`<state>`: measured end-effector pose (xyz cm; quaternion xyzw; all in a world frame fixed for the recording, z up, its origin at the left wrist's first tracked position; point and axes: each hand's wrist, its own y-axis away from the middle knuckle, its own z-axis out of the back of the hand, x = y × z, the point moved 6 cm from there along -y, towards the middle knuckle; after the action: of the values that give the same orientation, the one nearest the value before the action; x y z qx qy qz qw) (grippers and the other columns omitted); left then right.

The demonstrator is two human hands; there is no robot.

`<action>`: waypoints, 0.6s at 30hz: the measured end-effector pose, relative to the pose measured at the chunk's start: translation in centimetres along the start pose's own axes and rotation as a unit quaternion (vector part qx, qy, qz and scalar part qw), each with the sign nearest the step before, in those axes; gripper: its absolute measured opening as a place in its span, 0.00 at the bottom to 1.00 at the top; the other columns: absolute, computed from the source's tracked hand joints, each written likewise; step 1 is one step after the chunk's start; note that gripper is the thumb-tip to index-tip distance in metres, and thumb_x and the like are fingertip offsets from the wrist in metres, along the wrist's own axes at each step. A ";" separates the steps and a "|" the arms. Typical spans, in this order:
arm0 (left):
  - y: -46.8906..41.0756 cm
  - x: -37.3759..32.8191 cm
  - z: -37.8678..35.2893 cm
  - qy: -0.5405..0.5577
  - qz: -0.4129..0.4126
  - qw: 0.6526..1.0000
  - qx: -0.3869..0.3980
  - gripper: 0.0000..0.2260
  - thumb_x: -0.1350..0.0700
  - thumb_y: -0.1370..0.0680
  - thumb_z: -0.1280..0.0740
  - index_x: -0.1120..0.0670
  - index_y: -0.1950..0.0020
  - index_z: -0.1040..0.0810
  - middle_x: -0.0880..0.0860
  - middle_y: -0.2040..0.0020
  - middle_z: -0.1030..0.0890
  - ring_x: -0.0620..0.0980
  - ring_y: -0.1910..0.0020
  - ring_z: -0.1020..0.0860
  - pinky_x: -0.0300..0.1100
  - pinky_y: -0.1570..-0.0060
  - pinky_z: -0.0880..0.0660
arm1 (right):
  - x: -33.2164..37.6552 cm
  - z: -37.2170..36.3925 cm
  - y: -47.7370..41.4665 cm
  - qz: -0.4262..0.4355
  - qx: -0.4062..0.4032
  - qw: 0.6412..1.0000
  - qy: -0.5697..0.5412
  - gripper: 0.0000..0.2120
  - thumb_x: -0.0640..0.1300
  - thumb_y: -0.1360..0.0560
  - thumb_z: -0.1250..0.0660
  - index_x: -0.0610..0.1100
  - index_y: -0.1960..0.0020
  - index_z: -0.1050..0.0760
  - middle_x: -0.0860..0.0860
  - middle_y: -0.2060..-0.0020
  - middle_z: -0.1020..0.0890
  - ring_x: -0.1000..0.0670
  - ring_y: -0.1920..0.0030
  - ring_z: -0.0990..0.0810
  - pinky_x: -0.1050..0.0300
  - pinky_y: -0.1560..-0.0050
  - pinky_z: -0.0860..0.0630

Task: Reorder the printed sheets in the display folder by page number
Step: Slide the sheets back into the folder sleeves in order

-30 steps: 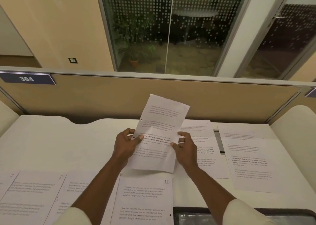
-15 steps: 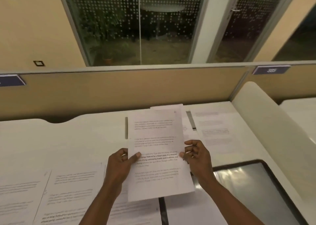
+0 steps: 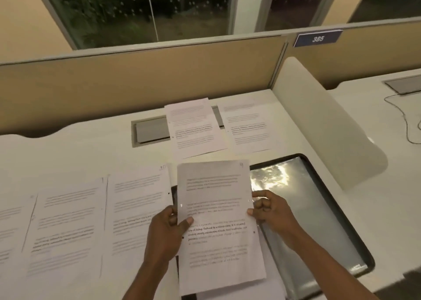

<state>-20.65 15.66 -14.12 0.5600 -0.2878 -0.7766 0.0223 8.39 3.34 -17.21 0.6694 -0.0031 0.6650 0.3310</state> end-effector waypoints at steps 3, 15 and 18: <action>1.8 0.7 -3.1 -0.025 0.014 1.000 -0.003 0.08 0.60 0.22 0.23 0.53 0.44 0.16 0.47 0.53 0.11 0.50 0.55 0.11 0.54 0.51 0.14 | 0.0 3.2 0.1 0.011 0.020 1.000 0.017 0.24 0.35 0.30 0.18 0.47 0.38 0.21 0.41 0.55 0.13 0.41 0.52 0.12 0.51 0.52 0.15; 6.7 -1.4 -13.6 -0.076 -0.031 0.995 -0.060 0.05 0.59 0.21 0.24 0.50 0.48 0.17 0.45 0.53 0.11 0.47 0.56 0.12 0.53 0.53 0.14 | 3.9 12.8 -2.2 0.093 0.104 0.979 0.149 0.23 0.40 0.31 0.16 0.47 0.40 0.19 0.56 0.51 0.11 0.55 0.52 0.13 0.63 0.57 0.18; 7.6 -2.0 -14.9 -0.093 -0.043 0.992 -0.071 0.05 0.59 0.21 0.25 0.51 0.48 0.18 0.44 0.54 0.11 0.44 0.58 0.12 0.49 0.55 0.14 | 5.4 13.8 -3.3 0.110 0.096 0.973 0.177 0.23 0.43 0.34 0.14 0.48 0.42 0.19 0.54 0.52 0.13 0.55 0.53 0.13 0.63 0.57 0.18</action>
<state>-8.88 3.77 -11.92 0.4945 -0.2089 -0.8437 0.0019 22.74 2.09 -12.42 0.5651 0.0459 0.8026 0.1852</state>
